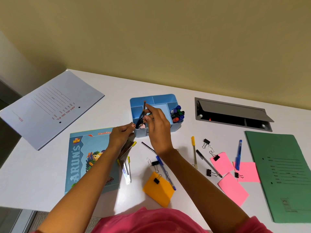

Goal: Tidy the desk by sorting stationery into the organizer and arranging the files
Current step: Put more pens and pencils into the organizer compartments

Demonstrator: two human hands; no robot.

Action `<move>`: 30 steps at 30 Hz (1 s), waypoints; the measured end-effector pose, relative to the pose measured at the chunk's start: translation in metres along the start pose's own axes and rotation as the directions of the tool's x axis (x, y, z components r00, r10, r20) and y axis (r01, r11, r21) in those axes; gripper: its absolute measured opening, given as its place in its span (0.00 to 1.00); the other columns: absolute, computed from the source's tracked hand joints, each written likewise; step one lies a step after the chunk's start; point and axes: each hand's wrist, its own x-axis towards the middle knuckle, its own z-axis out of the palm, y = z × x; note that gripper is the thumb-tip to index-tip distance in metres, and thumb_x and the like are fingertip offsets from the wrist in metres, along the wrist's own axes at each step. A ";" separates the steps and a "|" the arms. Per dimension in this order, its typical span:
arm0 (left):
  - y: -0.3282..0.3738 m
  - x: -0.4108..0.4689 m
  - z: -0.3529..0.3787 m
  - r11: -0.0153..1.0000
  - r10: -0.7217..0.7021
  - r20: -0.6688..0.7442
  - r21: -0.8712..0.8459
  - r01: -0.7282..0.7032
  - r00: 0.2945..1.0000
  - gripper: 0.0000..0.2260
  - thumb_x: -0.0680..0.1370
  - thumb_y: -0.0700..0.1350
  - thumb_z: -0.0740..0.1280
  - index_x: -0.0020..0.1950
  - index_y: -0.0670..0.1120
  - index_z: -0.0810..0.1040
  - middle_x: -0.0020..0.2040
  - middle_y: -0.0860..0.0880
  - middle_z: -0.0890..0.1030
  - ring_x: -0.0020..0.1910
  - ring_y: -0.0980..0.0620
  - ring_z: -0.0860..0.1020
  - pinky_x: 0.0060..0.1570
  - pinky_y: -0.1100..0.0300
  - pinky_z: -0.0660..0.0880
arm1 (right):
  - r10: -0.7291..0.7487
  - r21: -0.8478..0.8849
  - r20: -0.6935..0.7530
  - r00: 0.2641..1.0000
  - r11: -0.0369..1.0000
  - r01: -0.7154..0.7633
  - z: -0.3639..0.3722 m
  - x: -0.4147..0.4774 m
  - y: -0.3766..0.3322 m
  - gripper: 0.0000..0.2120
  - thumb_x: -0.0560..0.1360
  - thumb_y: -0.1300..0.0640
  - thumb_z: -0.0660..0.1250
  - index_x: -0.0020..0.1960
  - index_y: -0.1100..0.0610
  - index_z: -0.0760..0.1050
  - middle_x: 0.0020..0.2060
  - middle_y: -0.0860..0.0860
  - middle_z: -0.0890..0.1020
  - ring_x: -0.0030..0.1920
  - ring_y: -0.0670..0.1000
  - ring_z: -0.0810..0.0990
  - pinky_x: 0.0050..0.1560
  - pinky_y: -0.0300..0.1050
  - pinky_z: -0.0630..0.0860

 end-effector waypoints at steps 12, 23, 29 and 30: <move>0.000 0.001 0.000 1.000 -0.006 -0.003 0.013 0.006 1.000 0.15 0.75 0.53 0.69 0.58 0.47 0.82 0.50 0.46 0.85 0.48 0.49 0.82 0.51 0.55 0.78 | 0.038 -0.255 0.000 0.999 0.966 -0.037 -0.008 -0.057 0.074 0.09 0.79 0.64 0.56 0.45 0.64 0.74 0.38 0.55 0.75 0.37 0.47 0.73 0.36 0.37 0.72; -0.001 0.002 0.001 1.000 0.001 -0.013 0.030 -0.001 1.000 0.15 0.76 0.54 0.68 0.58 0.48 0.82 0.48 0.48 0.84 0.49 0.49 0.82 0.53 0.54 0.78 | 0.322 -0.557 0.314 0.893 0.824 -0.102 -0.006 -0.088 0.108 0.14 0.59 0.63 0.81 0.34 0.61 0.75 0.27 0.54 0.77 0.27 0.49 0.76 0.30 0.30 0.65; -0.002 0.002 0.000 1.000 -0.005 0.012 0.001 0.005 1.000 0.15 0.76 0.53 0.68 0.58 0.47 0.81 0.53 0.47 0.84 0.50 0.51 0.82 0.57 0.51 0.77 | 0.279 -0.617 0.388 0.878 0.787 0.023 -0.015 -0.090 0.107 0.16 0.58 0.59 0.82 0.37 0.60 0.76 0.31 0.54 0.79 0.31 0.49 0.77 0.31 0.32 0.69; -0.002 0.002 0.000 1.000 -0.006 0.013 0.000 0.006 1.000 0.15 0.76 0.53 0.68 0.59 0.47 0.81 0.54 0.47 0.84 0.50 0.51 0.82 0.57 0.52 0.77 | 0.285 -0.623 0.402 0.870 0.782 0.032 -0.017 -0.091 0.107 0.14 0.62 0.59 0.81 0.40 0.61 0.77 0.34 0.55 0.80 0.35 0.50 0.77 0.34 0.34 0.71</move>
